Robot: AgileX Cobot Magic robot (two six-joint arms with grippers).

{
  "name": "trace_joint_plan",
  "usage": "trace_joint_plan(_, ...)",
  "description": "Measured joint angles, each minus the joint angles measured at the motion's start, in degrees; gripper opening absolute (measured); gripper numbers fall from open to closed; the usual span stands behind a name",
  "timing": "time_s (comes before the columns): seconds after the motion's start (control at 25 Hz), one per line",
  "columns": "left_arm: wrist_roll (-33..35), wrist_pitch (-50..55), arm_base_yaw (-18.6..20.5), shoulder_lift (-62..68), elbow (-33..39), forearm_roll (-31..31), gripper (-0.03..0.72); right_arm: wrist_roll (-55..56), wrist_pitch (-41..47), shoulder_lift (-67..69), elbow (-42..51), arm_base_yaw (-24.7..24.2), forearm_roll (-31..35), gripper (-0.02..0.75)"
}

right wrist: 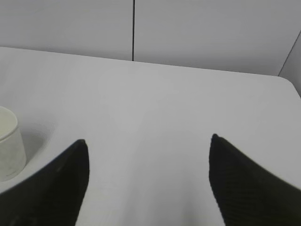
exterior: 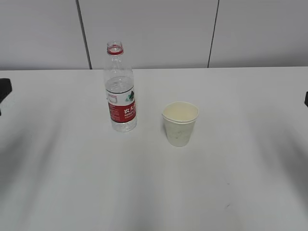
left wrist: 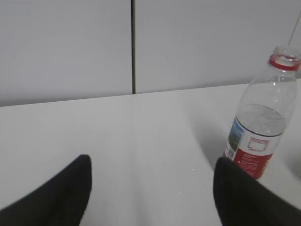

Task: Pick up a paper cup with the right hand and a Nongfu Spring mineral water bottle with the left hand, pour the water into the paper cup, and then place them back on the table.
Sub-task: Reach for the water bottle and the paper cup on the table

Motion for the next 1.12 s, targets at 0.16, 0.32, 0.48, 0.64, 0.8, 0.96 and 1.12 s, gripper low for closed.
trace_joint_plan(0.16,0.0,-4.63,-2.24,5.44,0.0,0.05,0.498,4.03,-2.67,3.15,0.0,0.0,-4.1,0.587)
trace_joint_plan(0.32,0.0,-6.79,-2.46,9.2,0.0,0.05,0.498,7.68,-6.64,5.41,0.0,0.0,-11.71,0.587)
trace_joint_plan(0.48,0.0,-10.19,-2.46,12.34,0.0,0.05,0.498,10.74,-7.85,7.41,0.0,0.0,-16.04,0.587)
trace_joint_plan(0.64,0.0,-15.48,-2.46,14.86,-0.05,0.05,0.498,11.39,-9.2,10.02,0.0,0.0,-16.77,0.587)
trace_joint_plan(0.8,0.0,-17.9,-2.46,17.22,-0.21,0.05,0.498,11.59,-14.61,13.52,0.0,0.0,-19.23,0.587)
trace_joint_plan(0.96,0.0,-19.51,-2.46,19.16,-0.36,0.05,0.497,11.59,-19.28,17.79,0.0,0.0,-21.15,0.587)
trace_joint_plan(1.12,0.0,-21.5,-2.46,21.97,-0.43,0.46,0.497,11.59,-24.19,24.9,0.0,0.0,-22.18,0.587)
